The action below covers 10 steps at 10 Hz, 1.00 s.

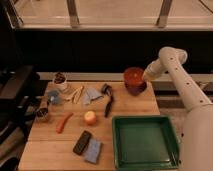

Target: Stack bowls into tray

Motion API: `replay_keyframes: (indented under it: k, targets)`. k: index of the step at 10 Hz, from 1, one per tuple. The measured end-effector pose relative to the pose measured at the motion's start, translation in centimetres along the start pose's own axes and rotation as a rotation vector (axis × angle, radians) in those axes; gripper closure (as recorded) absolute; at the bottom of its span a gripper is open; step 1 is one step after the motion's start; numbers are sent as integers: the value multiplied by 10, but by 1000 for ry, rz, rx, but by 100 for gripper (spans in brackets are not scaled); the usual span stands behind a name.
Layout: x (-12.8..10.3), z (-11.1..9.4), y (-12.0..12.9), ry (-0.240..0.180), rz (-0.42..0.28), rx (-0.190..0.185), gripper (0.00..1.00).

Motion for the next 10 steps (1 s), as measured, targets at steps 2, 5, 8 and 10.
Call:
replay_keyframes:
  k: [2,5,8,10]
  targets:
    - [-1,-1,2,-5,-1,-1,34]
    - [-1,-1,0,-6,-3,0,34]
    - [-1,-1,2,-6,-2,-2,34]
    - [-4,3,1,-1,-19,-12,34]
